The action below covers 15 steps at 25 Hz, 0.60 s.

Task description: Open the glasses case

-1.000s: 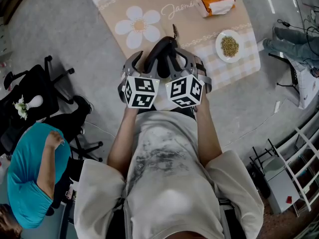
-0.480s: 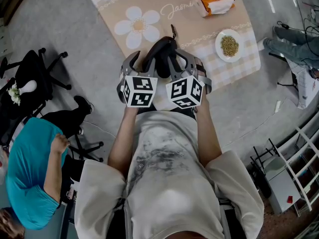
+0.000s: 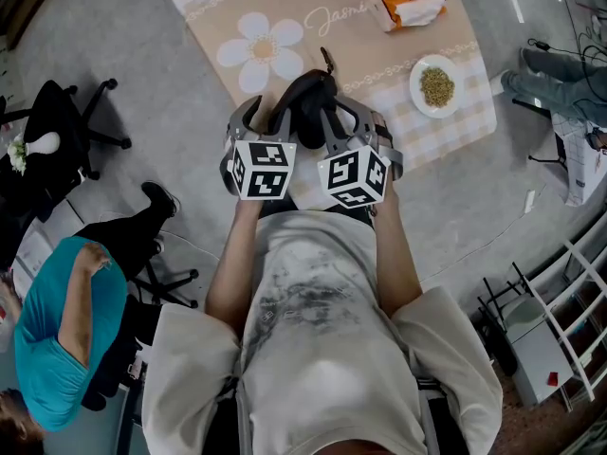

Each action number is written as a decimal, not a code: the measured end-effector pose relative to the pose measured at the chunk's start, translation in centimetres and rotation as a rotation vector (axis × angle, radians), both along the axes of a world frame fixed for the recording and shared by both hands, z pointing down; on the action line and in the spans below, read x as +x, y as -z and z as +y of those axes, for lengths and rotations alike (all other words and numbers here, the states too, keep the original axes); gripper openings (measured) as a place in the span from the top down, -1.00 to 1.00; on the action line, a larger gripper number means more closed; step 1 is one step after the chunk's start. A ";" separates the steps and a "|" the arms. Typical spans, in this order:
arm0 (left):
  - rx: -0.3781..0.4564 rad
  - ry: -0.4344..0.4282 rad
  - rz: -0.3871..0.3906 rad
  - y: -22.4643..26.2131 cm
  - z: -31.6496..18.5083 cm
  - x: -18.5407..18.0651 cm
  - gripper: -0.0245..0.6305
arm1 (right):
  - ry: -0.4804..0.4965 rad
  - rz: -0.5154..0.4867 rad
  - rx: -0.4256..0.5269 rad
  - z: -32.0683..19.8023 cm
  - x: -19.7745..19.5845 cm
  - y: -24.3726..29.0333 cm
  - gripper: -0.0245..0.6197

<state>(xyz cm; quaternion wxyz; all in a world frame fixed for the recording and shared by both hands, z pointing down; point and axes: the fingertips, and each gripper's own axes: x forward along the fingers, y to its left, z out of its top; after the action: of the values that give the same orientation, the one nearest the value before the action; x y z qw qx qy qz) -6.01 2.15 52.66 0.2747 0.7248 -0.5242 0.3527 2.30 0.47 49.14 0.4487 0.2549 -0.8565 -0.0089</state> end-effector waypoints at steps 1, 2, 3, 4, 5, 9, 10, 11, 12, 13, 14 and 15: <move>-0.002 -0.004 -0.003 -0.1 0.0 0.0 0.28 | -0.003 -0.002 -0.001 0.0 0.1 0.0 0.66; -0.002 -0.008 -0.006 -0.2 0.0 0.1 0.28 | -0.006 -0.006 -0.002 0.0 0.1 0.0 0.66; 0.000 -0.011 -0.010 -0.2 0.0 0.1 0.29 | -0.009 -0.010 -0.004 0.0 0.1 0.0 0.66; 0.001 -0.011 -0.012 -0.2 0.0 0.0 0.29 | -0.011 -0.013 -0.005 0.0 0.1 0.0 0.66; 0.001 -0.007 -0.011 -0.2 0.0 0.0 0.30 | -0.012 -0.015 -0.006 0.0 0.1 0.0 0.66; -0.004 0.009 0.002 -0.4 0.0 -0.4 0.30 | -0.011 -0.014 -0.007 0.1 0.2 0.0 0.66; -0.006 0.011 0.001 -0.4 -0.1 -0.6 0.30 | -0.011 -0.012 -0.008 0.2 0.4 -0.1 0.66; -0.008 0.016 0.001 -0.5 -0.1 -0.7 0.30 | -0.013 -0.008 -0.010 0.2 0.5 -0.2 0.66; -0.010 0.022 0.002 -0.6 -0.1 -0.9 0.30 | -0.015 -0.004 -0.013 0.3 0.7 -0.3 0.66; -0.012 0.026 0.004 -0.7 -0.2 -1.0 0.30 | -0.019 -0.003 -0.015 0.3 0.8 -0.4 0.67; -0.012 0.025 0.003 -0.7 -0.2 -1.1 0.31 | -0.023 -0.004 -0.017 0.3 0.9 -0.4 0.68; -0.010 0.019 0.001 -0.7 -0.3 -1.0 0.33 | -0.026 -0.006 -0.017 0.3 1.0 -0.4 0.68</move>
<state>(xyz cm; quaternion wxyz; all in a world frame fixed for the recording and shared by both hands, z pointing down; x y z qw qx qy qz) -7.05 1.88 53.33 0.2818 0.7186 -0.5292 0.3524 3.26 0.75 49.52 0.4483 0.2621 -0.8546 0.0052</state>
